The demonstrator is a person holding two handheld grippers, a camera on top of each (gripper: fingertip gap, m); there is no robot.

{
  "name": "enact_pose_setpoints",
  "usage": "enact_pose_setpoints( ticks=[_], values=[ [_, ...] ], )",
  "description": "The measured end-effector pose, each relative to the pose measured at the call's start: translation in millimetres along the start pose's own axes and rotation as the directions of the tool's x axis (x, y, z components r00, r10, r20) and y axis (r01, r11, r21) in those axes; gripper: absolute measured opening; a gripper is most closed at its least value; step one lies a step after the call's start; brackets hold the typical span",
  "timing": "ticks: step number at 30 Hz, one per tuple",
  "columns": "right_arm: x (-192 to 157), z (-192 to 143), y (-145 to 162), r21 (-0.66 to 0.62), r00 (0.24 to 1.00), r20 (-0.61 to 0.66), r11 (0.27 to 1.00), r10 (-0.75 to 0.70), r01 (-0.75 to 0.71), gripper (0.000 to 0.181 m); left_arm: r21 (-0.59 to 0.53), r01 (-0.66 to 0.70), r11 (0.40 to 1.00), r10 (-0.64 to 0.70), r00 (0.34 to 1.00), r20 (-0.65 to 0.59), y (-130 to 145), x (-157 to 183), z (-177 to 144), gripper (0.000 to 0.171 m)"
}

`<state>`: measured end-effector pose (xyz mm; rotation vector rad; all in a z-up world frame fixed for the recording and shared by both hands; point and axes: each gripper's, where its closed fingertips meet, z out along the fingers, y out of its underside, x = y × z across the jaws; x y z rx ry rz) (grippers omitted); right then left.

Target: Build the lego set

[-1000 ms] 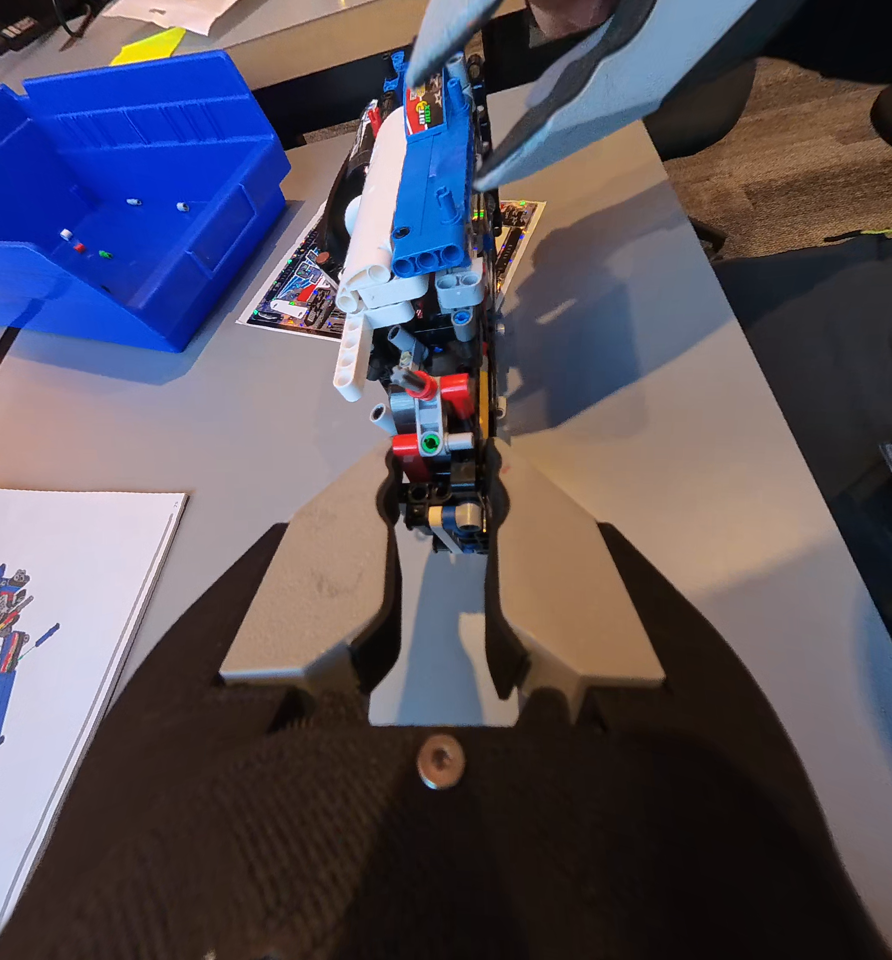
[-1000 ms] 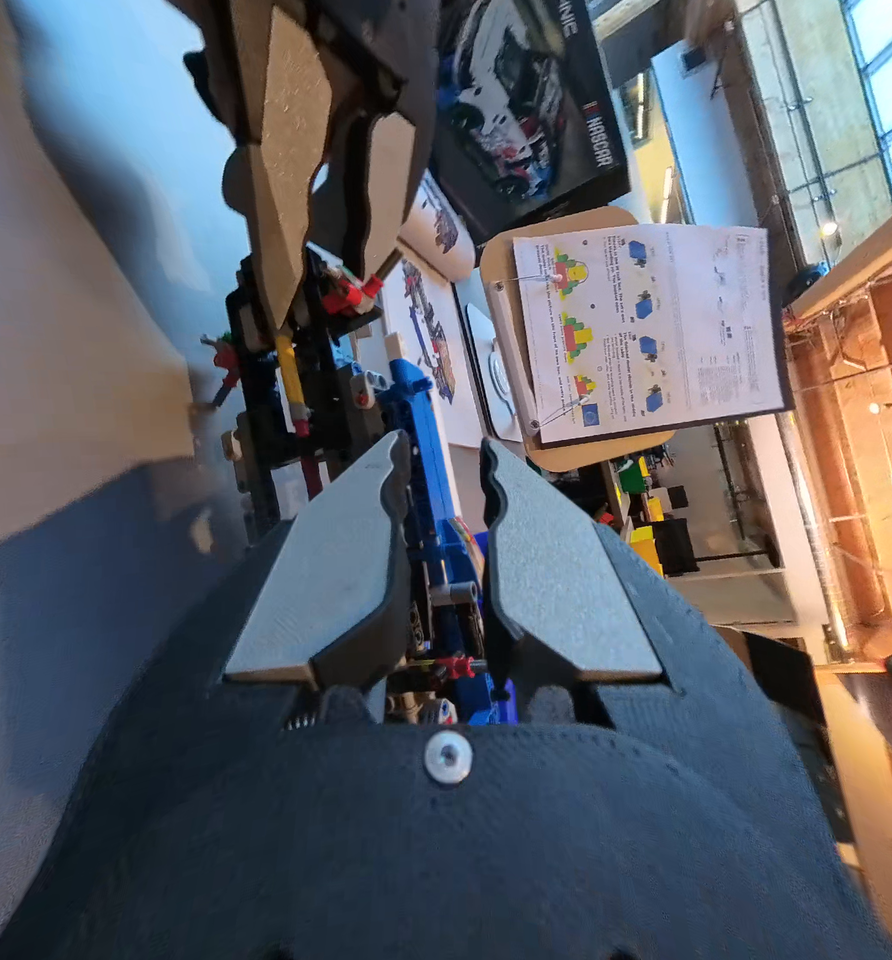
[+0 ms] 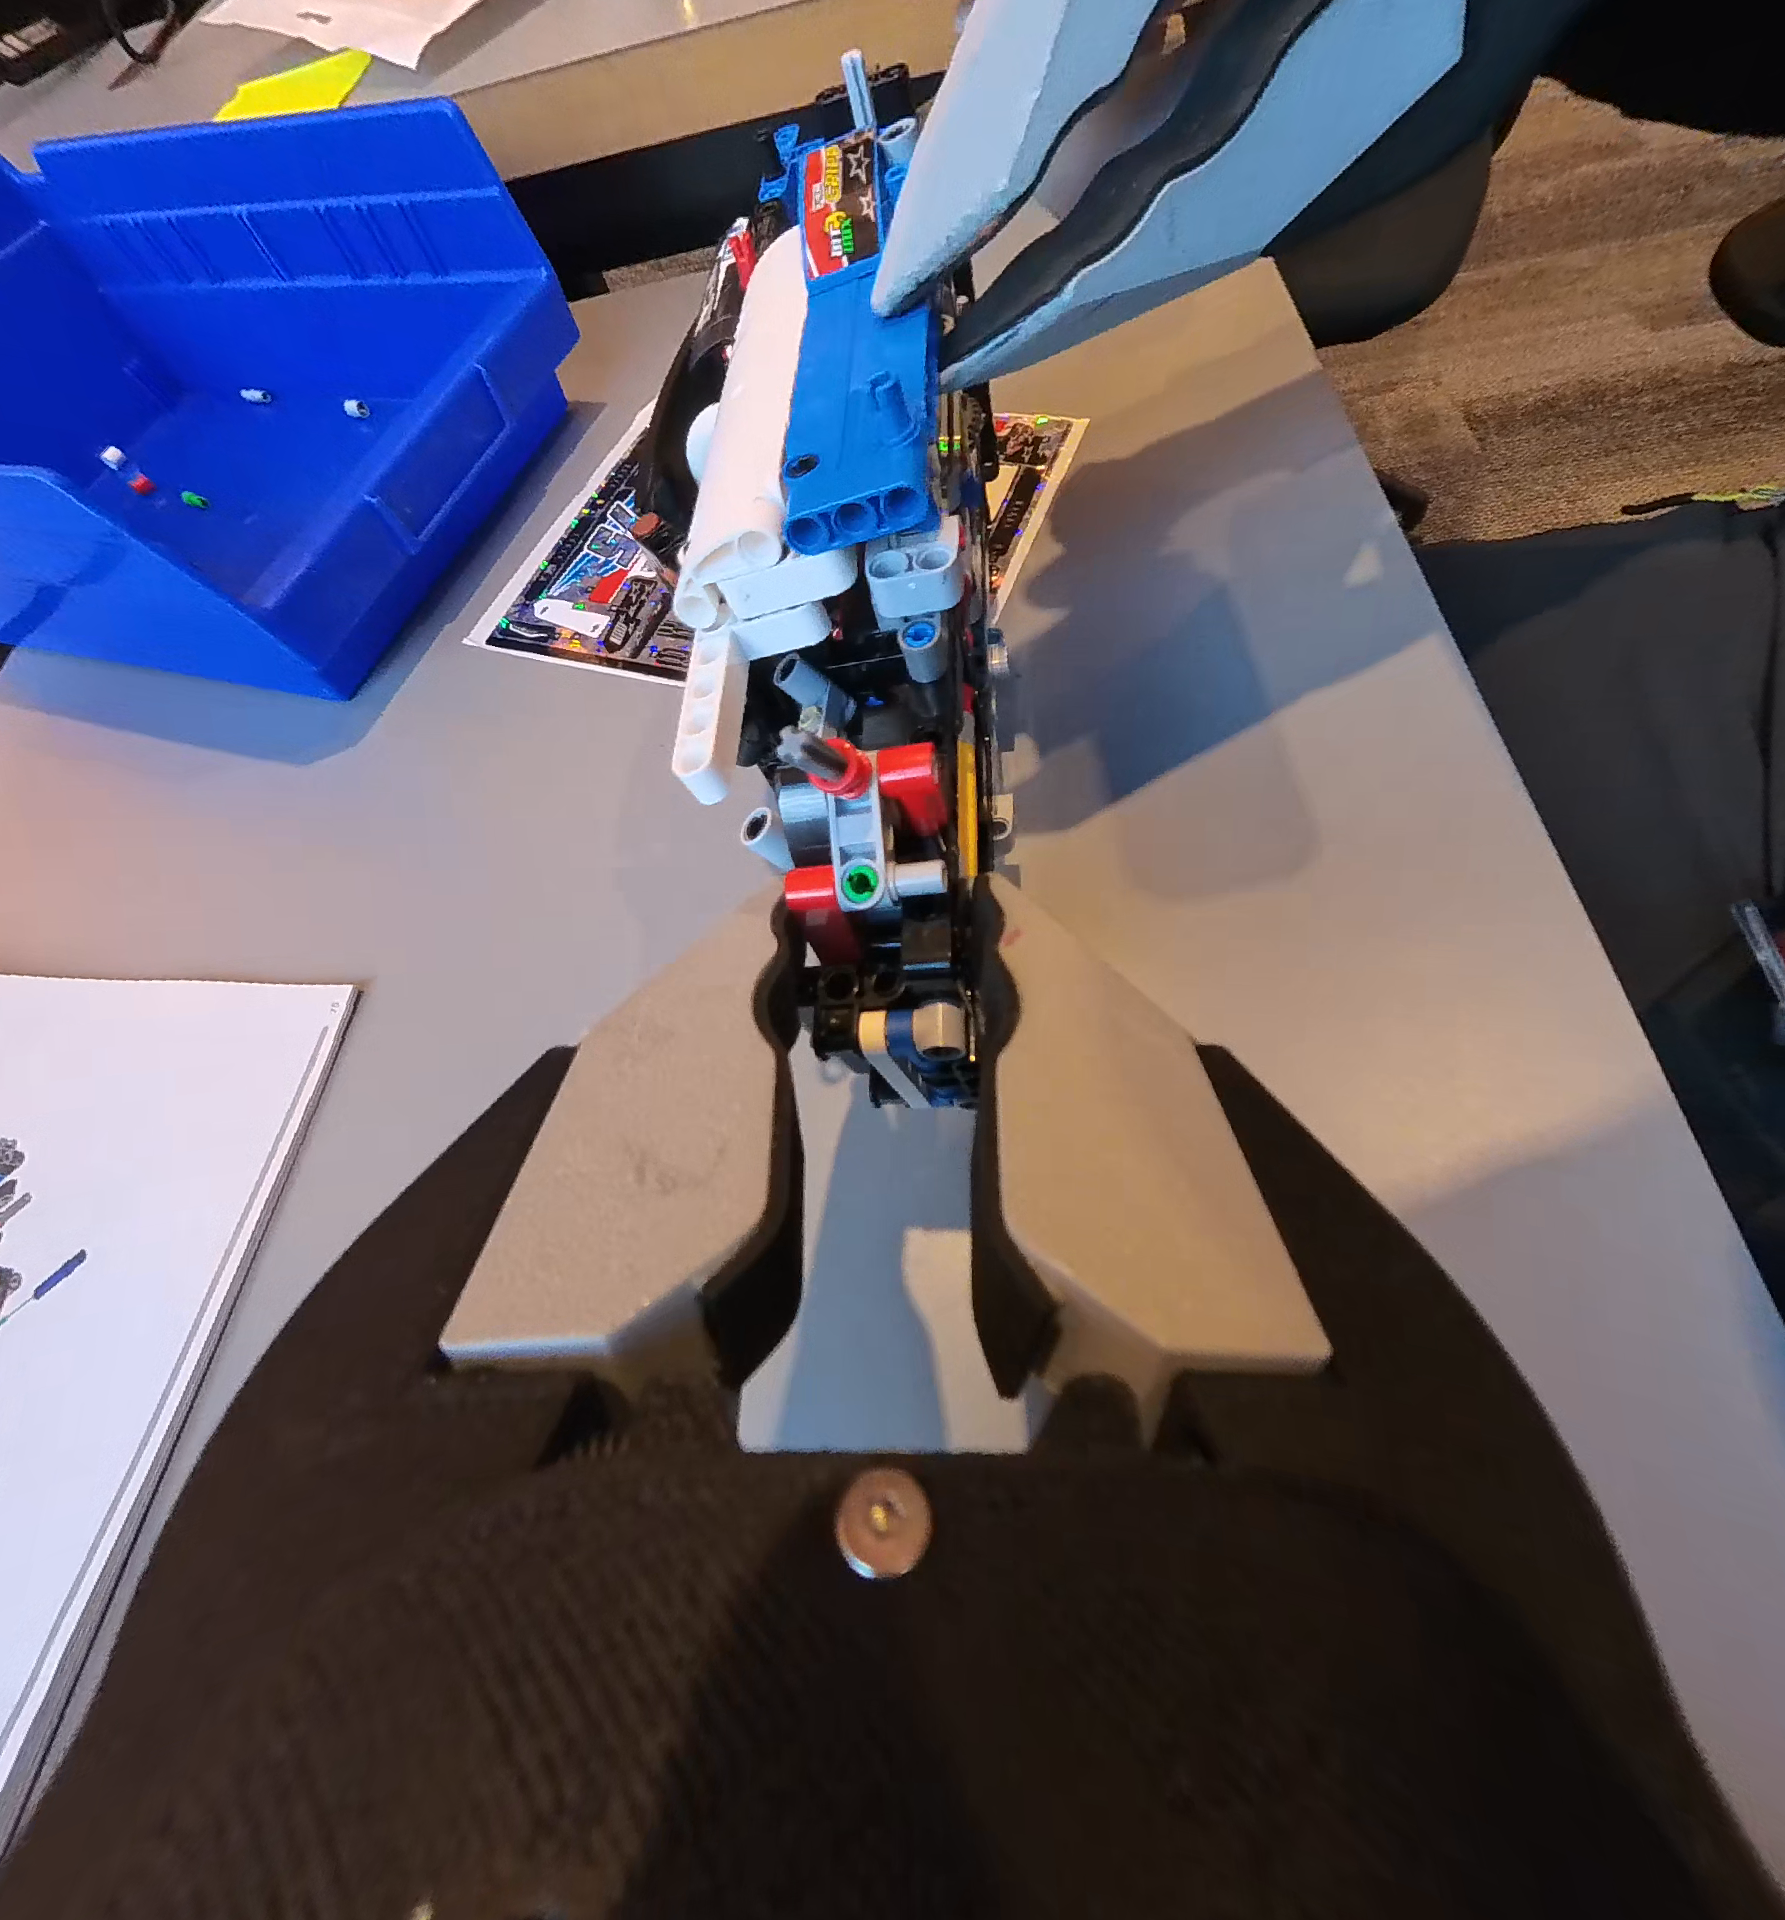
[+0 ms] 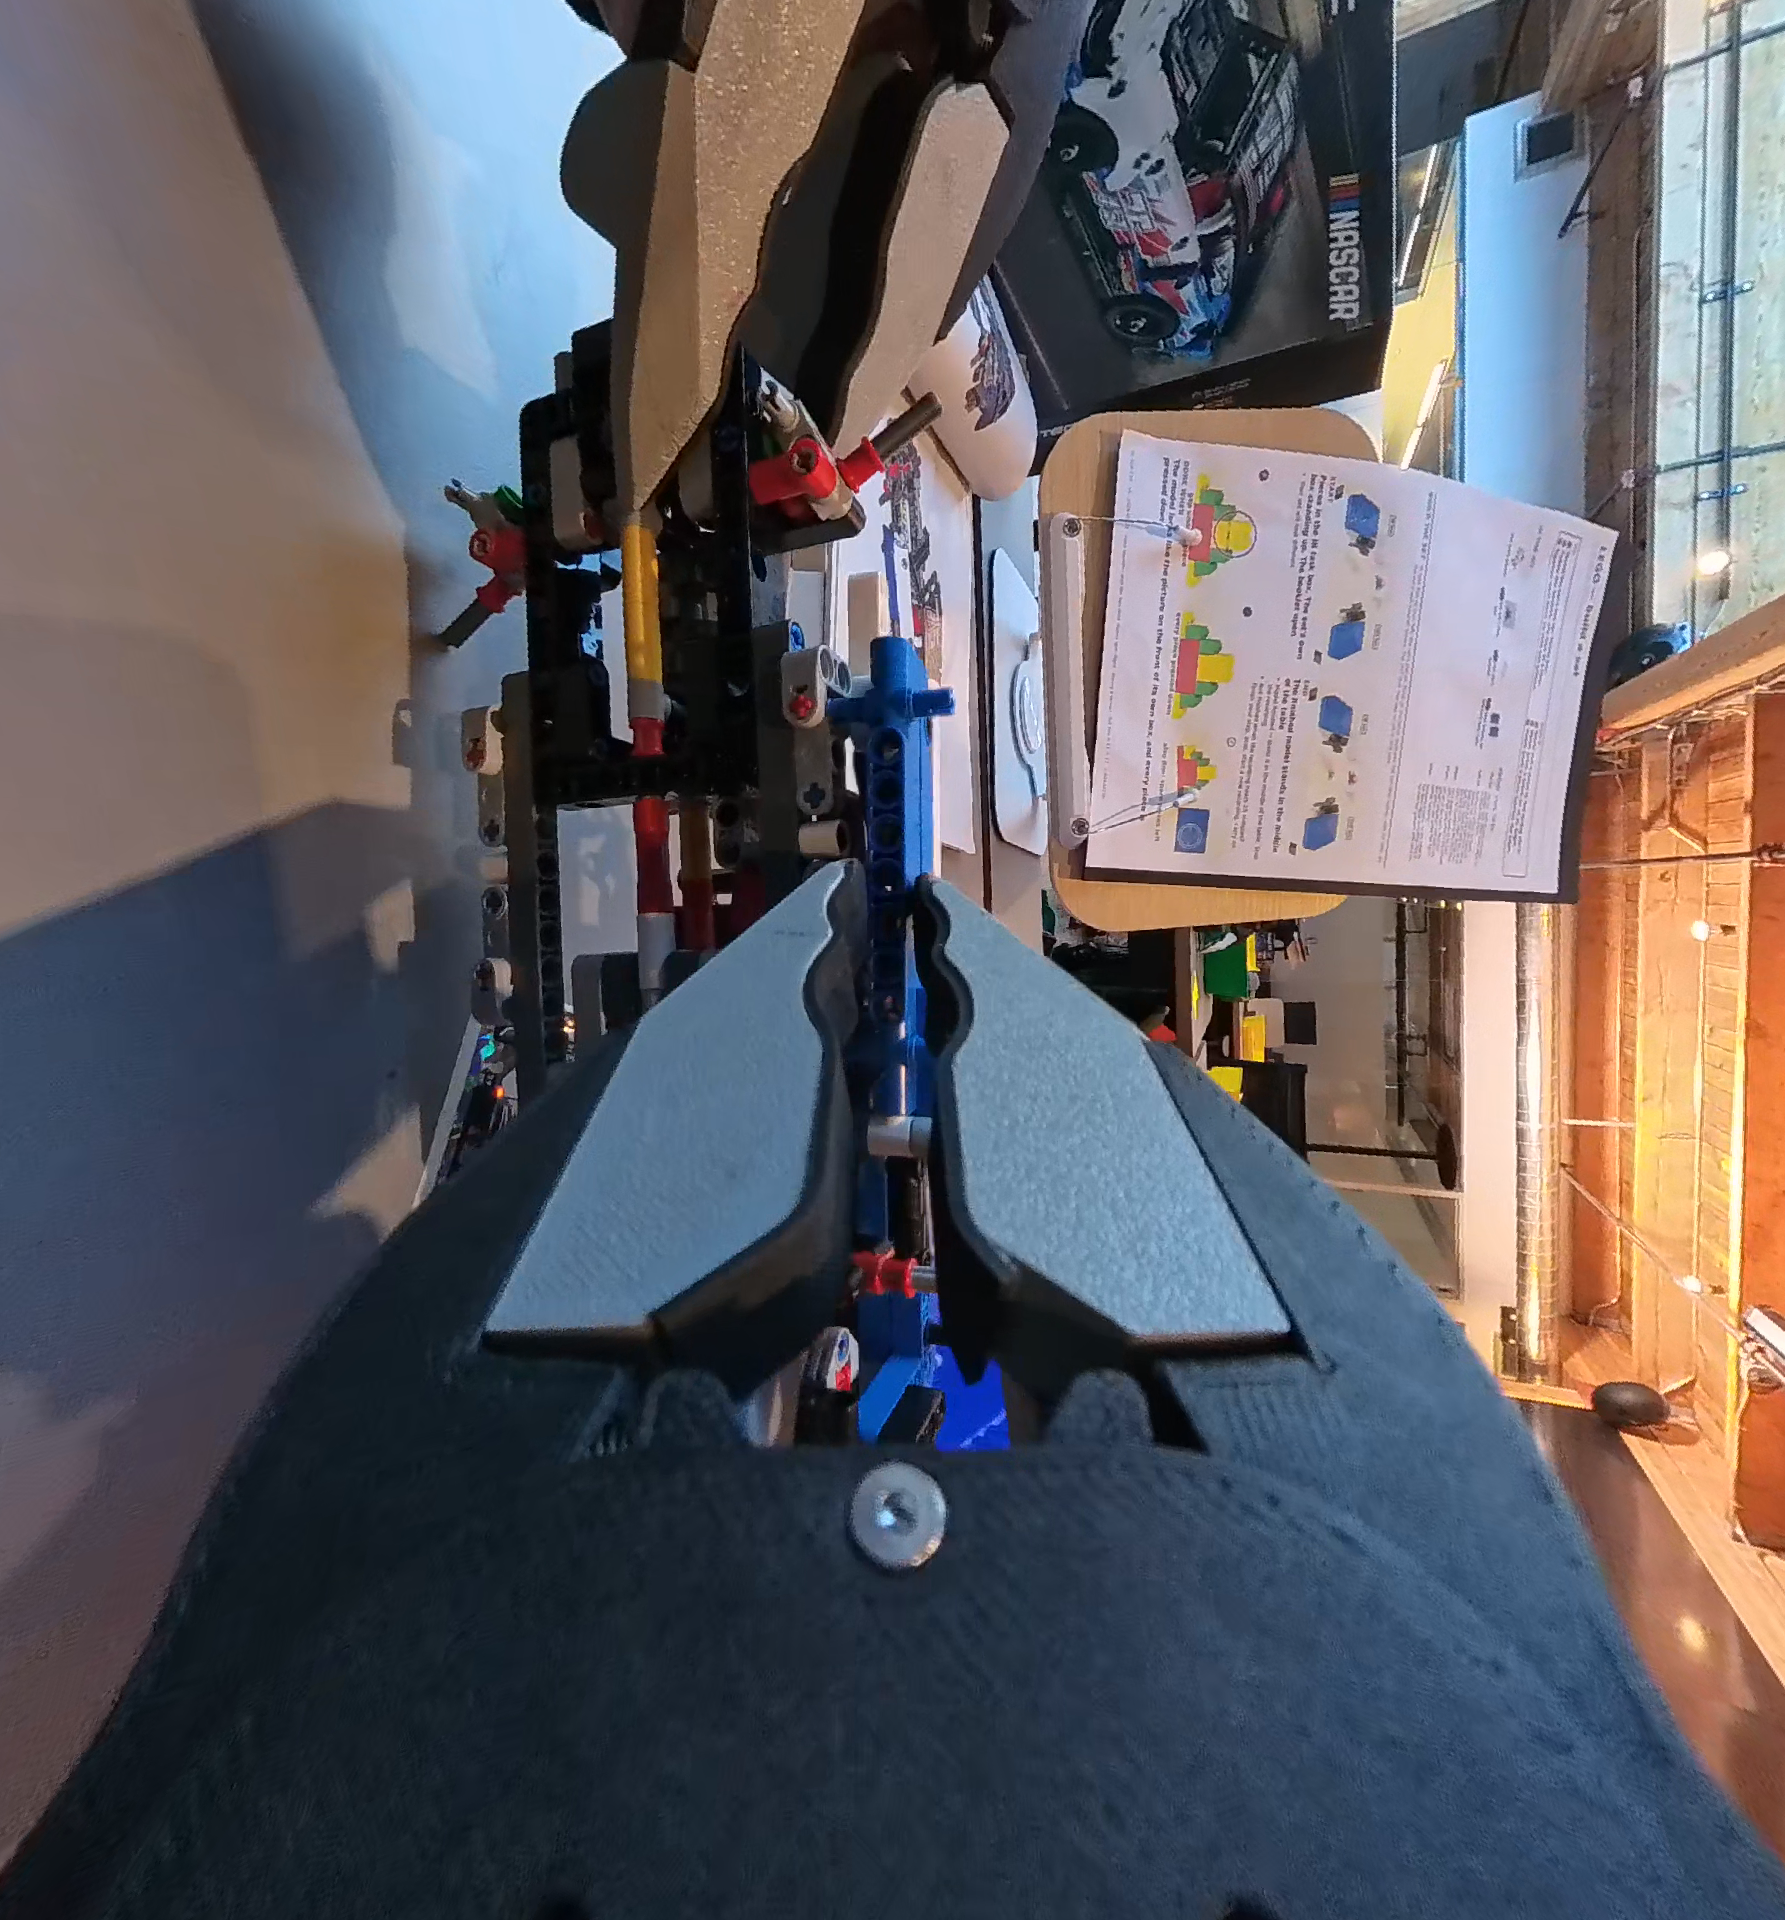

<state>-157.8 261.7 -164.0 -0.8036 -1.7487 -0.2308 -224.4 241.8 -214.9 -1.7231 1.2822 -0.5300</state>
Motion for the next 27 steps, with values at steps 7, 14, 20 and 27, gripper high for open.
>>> enact_pose_setpoints(
  ticks=[7, 14, 20, 27],
  values=[
    [5.2, -18.1, 3.5, 0.038, 0.994, -0.047, 0.994, 0.1, -0.098, 0.012, -0.003, -0.022, 1.0, 0.022, 1.0, 0.009, -0.2, -0.1, -0.6, 0.027],
    [15.8, -48.9, 35.9, 0.047, 0.95, -0.115, 0.957, 0.29, -0.286, 0.009, 0.011, -0.043, 0.999, 0.043, 0.999, 0.006, -0.8, 0.5, -0.5, 0.027],
    [26.9, -68.9, 75.3, 0.121, 0.802, -0.188, 0.824, 0.567, -0.554, 0.007, 0.024, -0.069, 0.997, 0.069, 0.998, 0.011, -1.2, 0.3, -0.8, 0.028],
    [-11.2, -64.9, 127.5, 0.088, 0.535, -0.045, 0.537, 0.843, -0.839, 0.026, 0.002, -0.202, 0.979, 0.201, 0.977, 0.069, -1.4, 2.3, -1.1, 0.028]
  ],
)
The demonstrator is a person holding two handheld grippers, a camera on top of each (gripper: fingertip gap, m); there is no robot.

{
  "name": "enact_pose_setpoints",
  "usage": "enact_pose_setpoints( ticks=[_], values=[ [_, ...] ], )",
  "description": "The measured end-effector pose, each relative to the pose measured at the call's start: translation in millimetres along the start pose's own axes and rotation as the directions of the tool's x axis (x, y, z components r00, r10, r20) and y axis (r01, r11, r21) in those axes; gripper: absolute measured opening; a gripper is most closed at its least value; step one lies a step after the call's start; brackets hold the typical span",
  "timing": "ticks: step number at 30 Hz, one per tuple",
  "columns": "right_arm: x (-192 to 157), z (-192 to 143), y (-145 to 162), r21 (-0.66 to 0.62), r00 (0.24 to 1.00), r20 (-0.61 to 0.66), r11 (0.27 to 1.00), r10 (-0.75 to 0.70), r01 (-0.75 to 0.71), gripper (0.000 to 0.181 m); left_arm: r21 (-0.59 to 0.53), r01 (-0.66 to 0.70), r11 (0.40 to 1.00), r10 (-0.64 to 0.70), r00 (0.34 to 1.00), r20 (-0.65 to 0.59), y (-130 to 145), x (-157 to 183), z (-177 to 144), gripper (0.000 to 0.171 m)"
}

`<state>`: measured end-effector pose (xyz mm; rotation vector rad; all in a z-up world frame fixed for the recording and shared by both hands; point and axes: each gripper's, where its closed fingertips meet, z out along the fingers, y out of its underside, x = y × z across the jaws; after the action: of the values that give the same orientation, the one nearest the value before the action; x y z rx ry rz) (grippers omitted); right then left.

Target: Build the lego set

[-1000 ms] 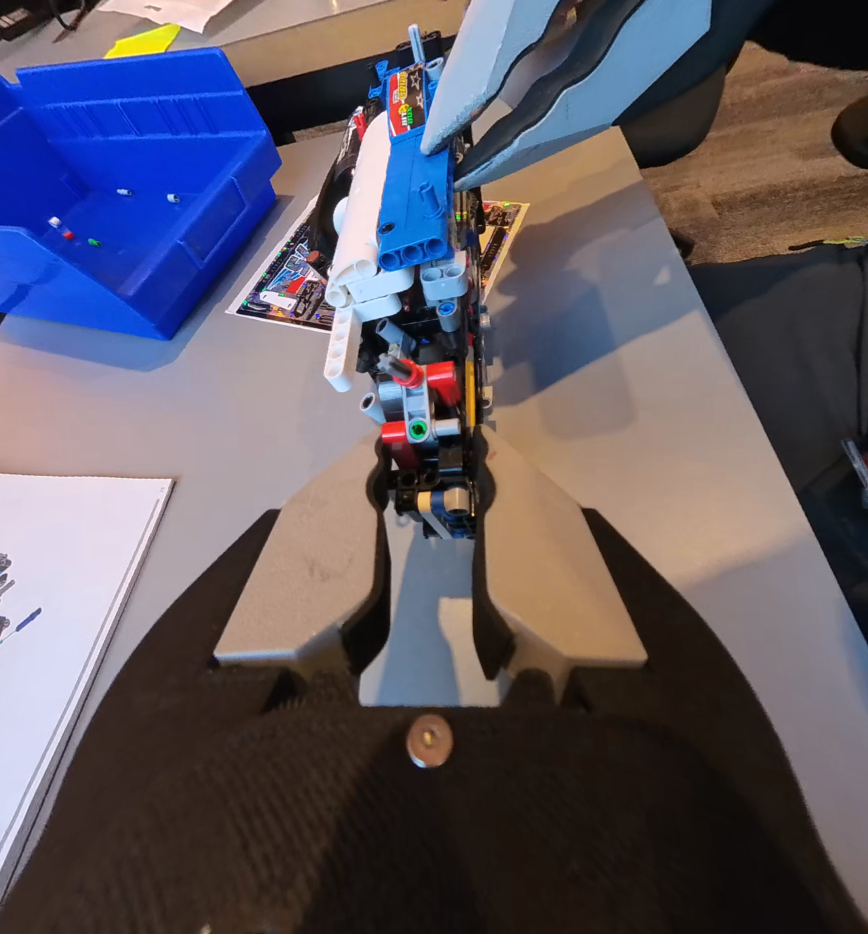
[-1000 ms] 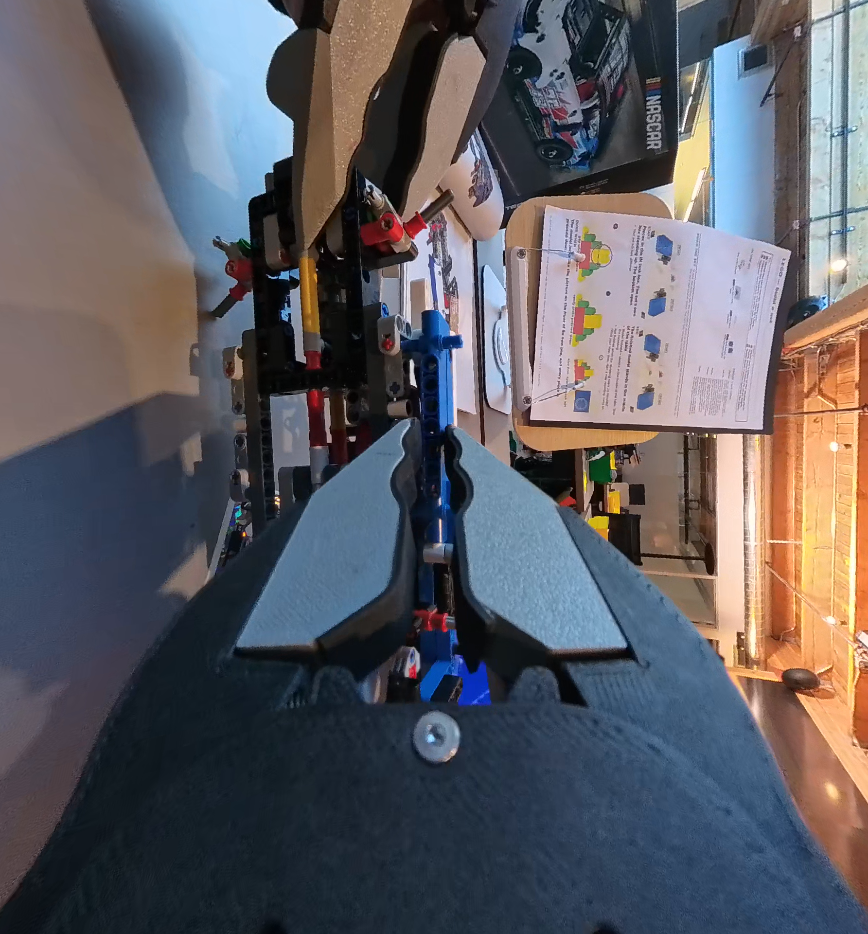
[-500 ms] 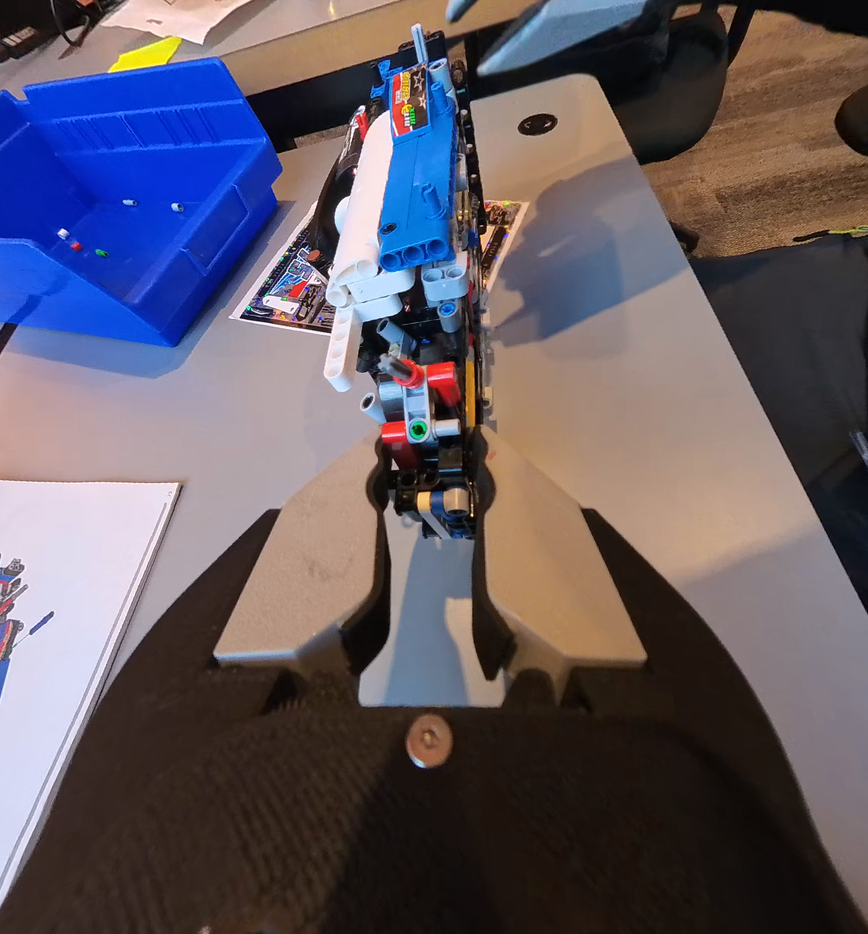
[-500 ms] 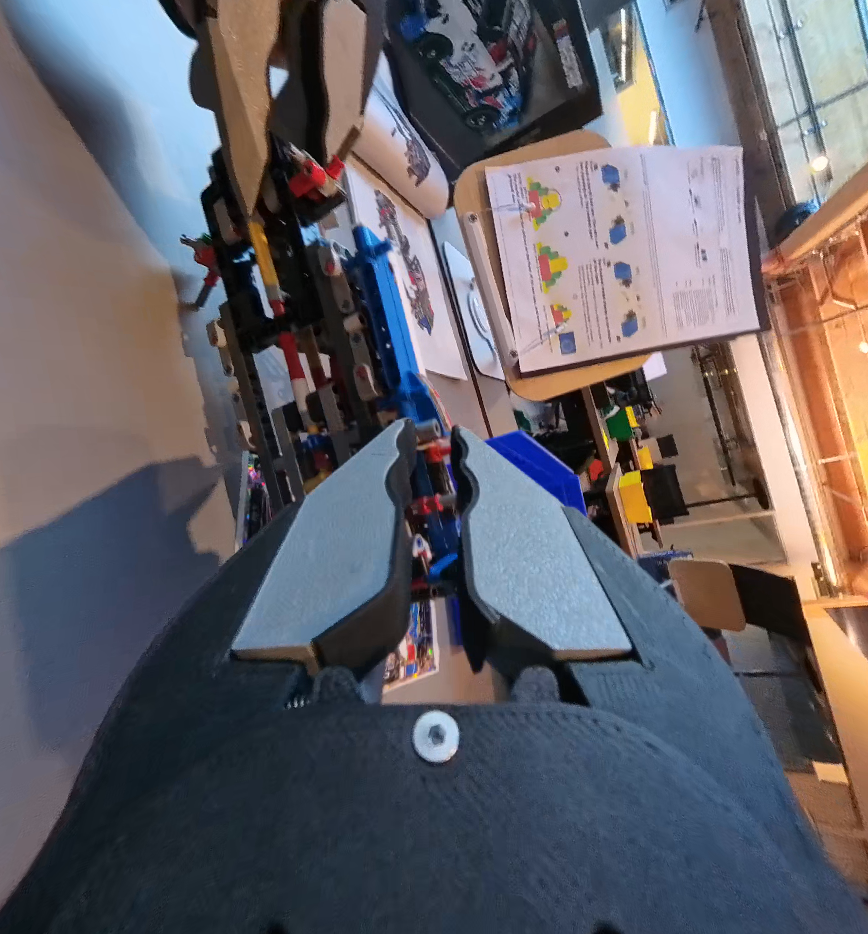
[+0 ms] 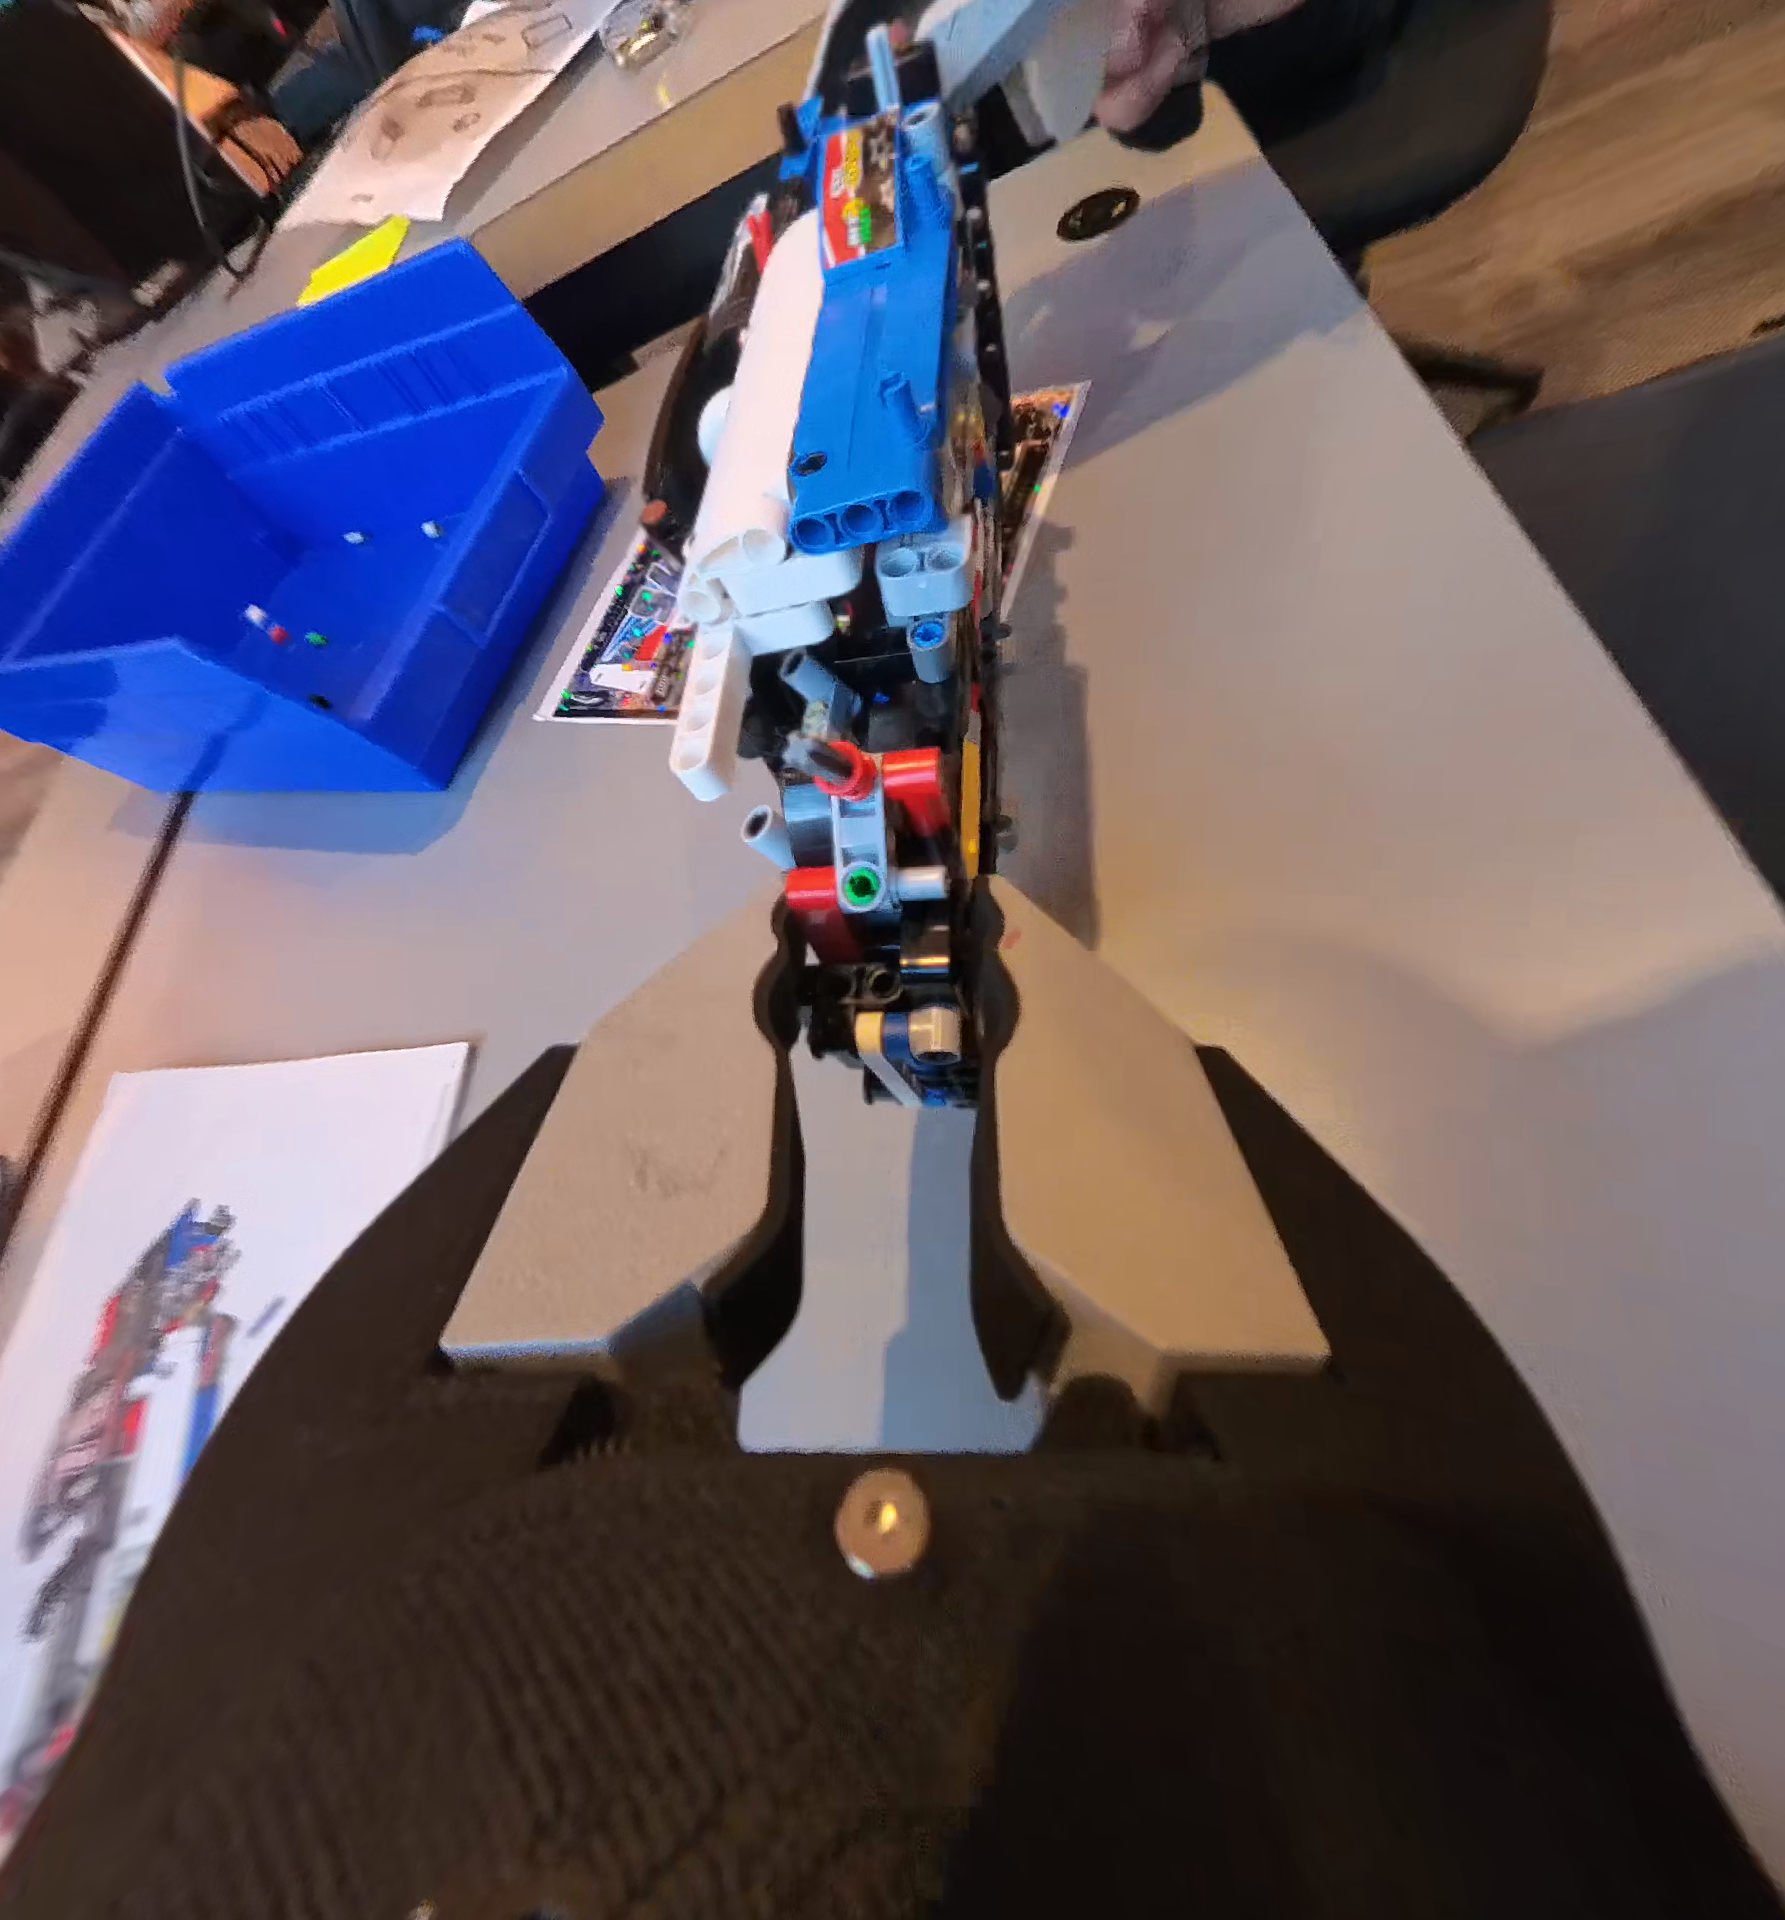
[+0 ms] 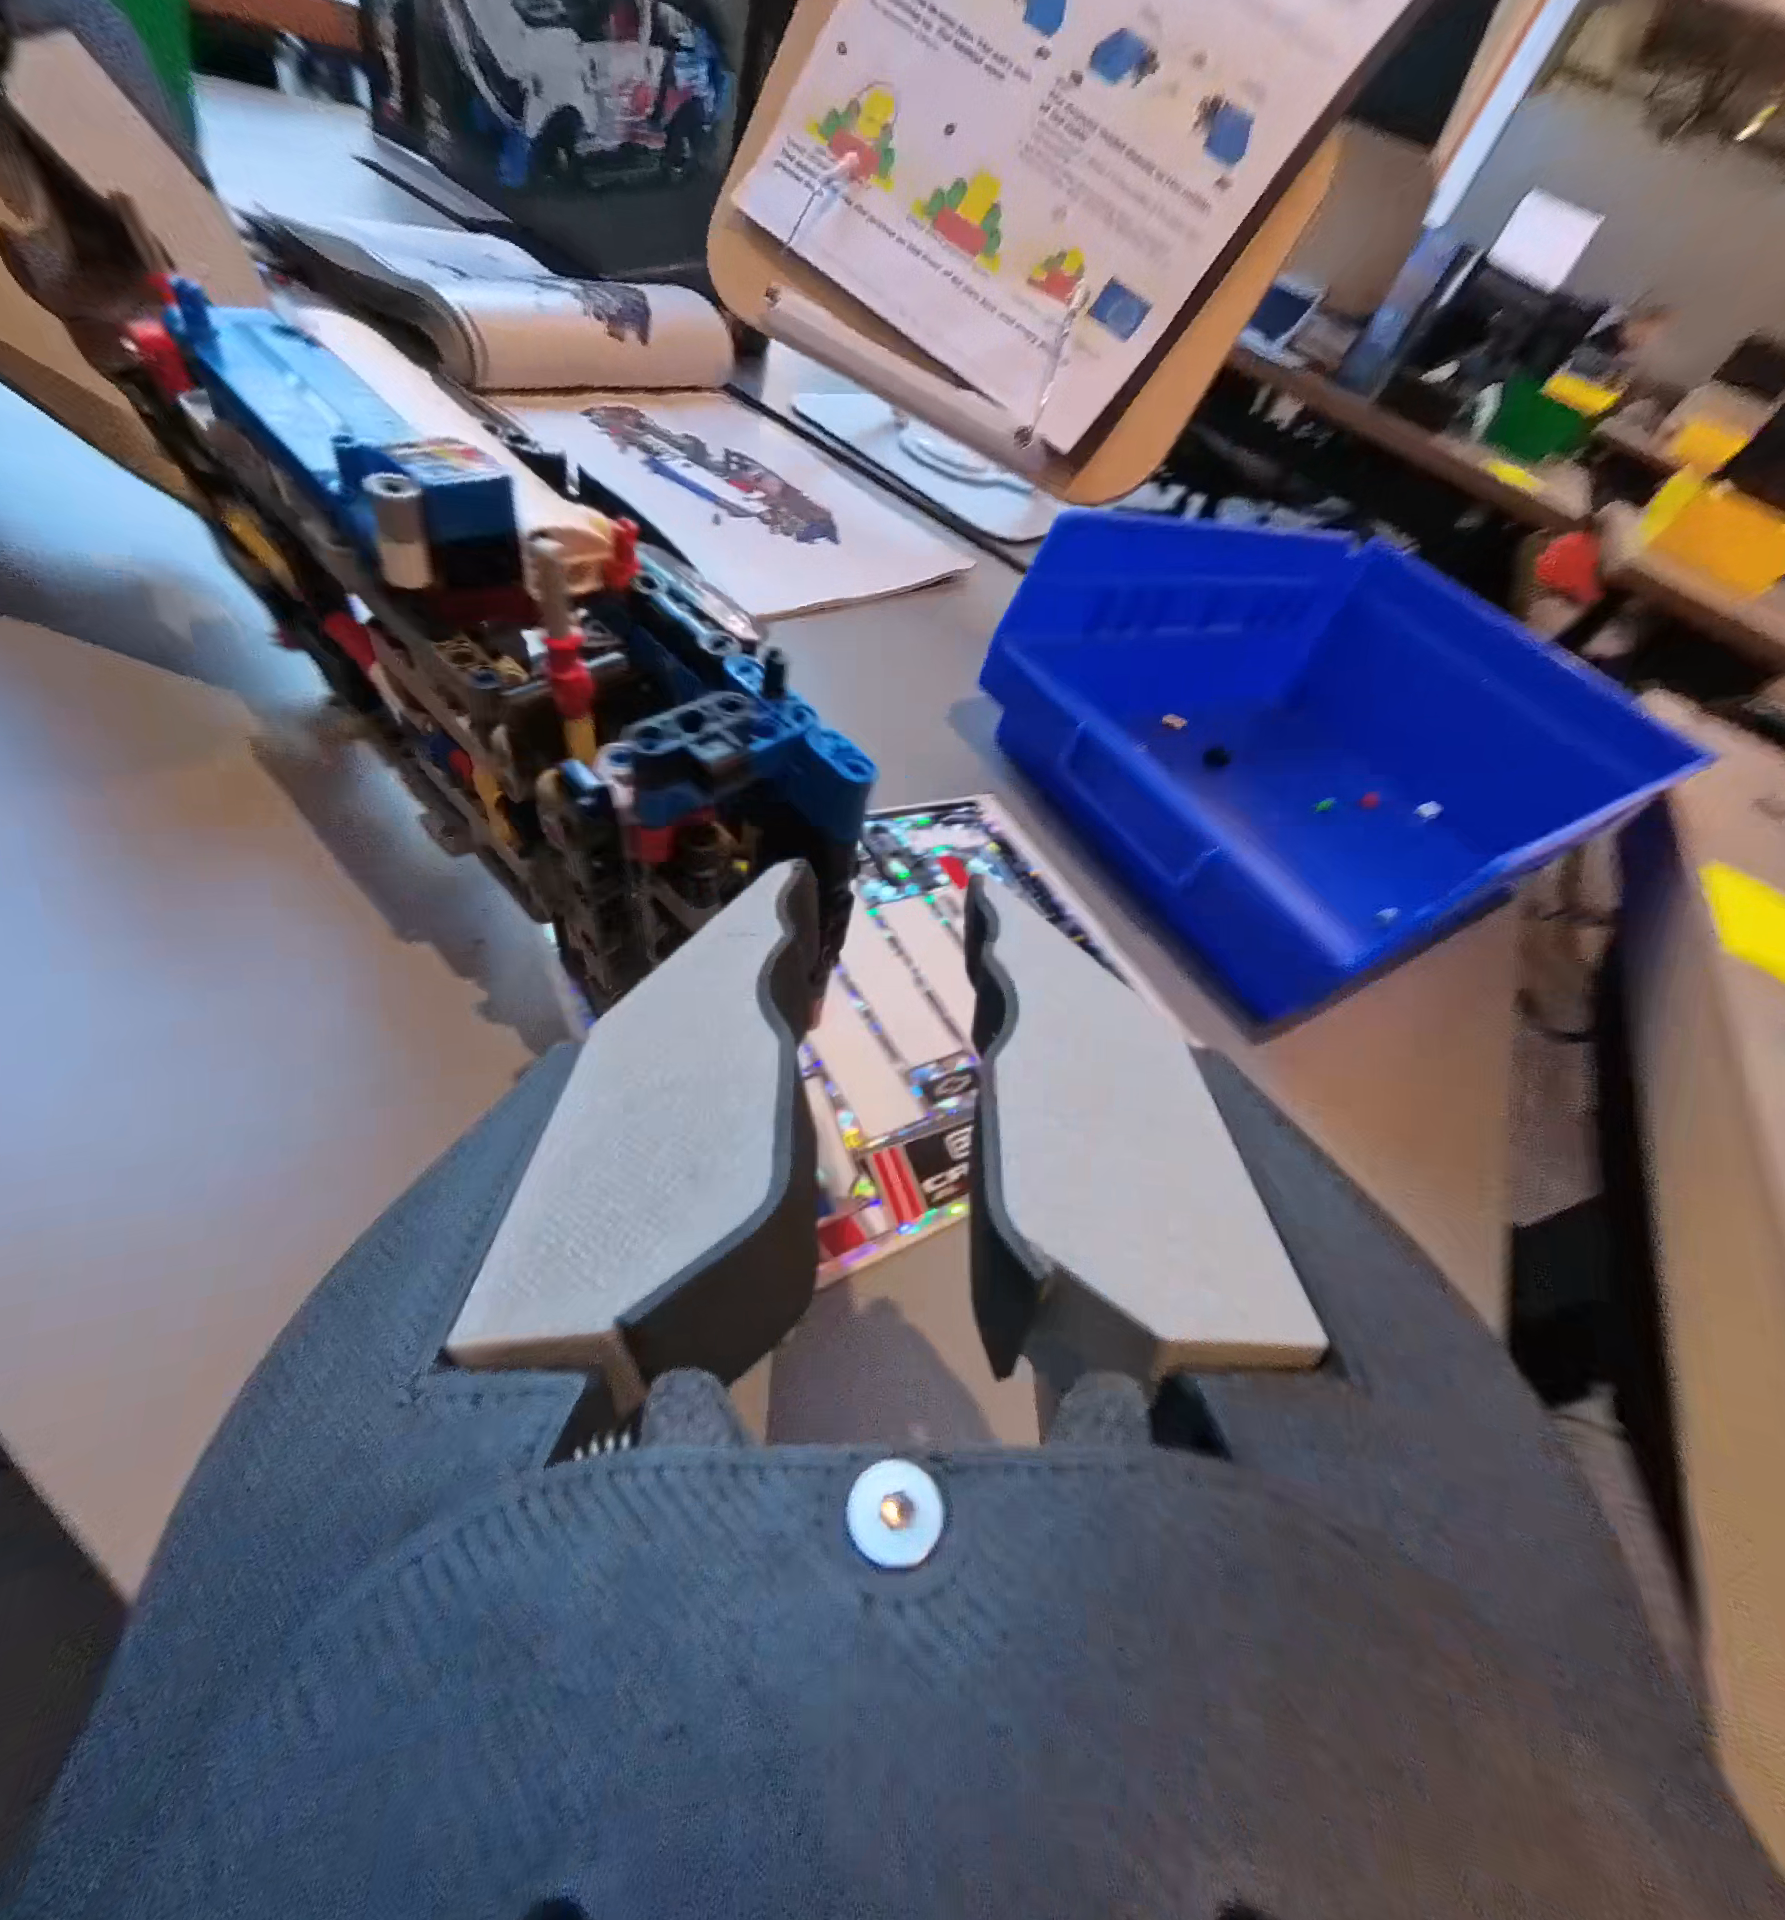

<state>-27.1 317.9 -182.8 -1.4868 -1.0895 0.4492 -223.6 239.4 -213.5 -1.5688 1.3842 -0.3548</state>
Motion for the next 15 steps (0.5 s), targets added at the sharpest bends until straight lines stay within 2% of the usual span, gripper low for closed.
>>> enact_pose_setpoints(
  ticks=[3, 7, 11, 13, 15],
  values=[
    [-9.3, -7.4, 8.9, 0.04, 0.984, 0.126, 0.991, 0.124, -0.13, 0.029, -0.049, -0.133, 0.99, 0.136, 0.989, 0.062, 2.4, 2.4, 1.7, 0.026],
    [-26.4, -21.5, 18.4, 0.017, 0.92, 0.304, 0.964, 0.247, -0.264, 0.027, -0.12, -0.275, 0.954, 0.29, 0.947, 0.138, 3.5, 9.2, 4.6, 0.025],
    [-29.0, -25.5, 23.3, -0.002, 0.887, 0.331, 0.941, 0.321, -0.339, 0.028, -0.213, -0.393, 0.894, 0.434, 0.878, 0.203, 8.5, 16.7, 4.8, 0.025],
    [-31.0, -26.7, 23.3, -0.004, 0.886, 0.341, 0.943, 0.313, -0.332, 0.026, -0.278, -0.46, 0.843, 0.523, 0.822, 0.226, 11.5, 22.6, 4.5, 0.025],
    [-37.5, -26.6, 29.1, -0.054, 0.88, 0.363, 0.95, 0.306, -0.308, 0.025, -0.318, -0.486, 0.814, 0.564, 0.794, 0.23, 15.1, 31.1, 4.6, 0.024]
  ],
)
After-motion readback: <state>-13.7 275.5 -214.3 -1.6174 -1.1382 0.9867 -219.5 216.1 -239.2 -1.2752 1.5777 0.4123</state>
